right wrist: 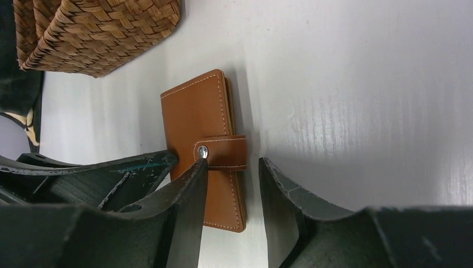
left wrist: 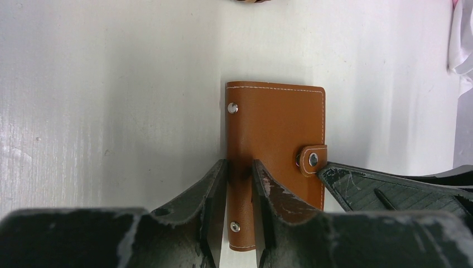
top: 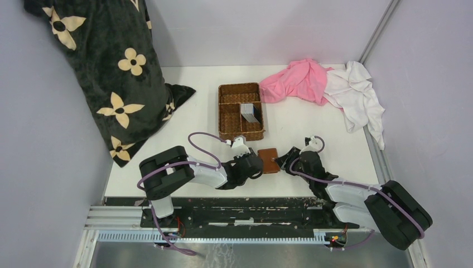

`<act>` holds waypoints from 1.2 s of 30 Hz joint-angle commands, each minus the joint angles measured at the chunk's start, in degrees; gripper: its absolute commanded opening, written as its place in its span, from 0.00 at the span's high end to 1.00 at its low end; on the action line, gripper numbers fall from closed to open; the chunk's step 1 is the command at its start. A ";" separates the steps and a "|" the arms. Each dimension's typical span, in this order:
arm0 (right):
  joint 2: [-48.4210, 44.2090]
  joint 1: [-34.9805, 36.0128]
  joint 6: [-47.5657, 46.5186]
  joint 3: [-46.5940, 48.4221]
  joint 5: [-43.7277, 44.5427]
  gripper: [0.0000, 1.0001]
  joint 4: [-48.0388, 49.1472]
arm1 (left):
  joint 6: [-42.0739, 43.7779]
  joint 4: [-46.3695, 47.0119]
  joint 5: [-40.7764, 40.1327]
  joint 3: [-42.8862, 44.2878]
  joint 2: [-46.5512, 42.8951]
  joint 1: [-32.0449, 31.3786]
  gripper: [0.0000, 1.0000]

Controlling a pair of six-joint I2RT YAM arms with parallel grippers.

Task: Put the credit cards into the card holder

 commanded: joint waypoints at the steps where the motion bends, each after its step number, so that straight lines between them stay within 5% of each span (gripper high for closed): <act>1: 1.74 0.19 -0.33 -1.10 0.92 0.55 3.47 | 4.75 -18.42 7.51 -4.48 6.07 -0.07 0.69; 17: -0.02 0.14 0.40 -1.39 2.79 0.55 2.68 | 4.76 -18.51 7.33 -4.45 6.51 -0.08 0.70; 36: 9.14 0.14 0.64 0.19 1.05 0.57 8.07 | 4.99 -18.46 7.17 -4.25 6.53 -0.08 0.72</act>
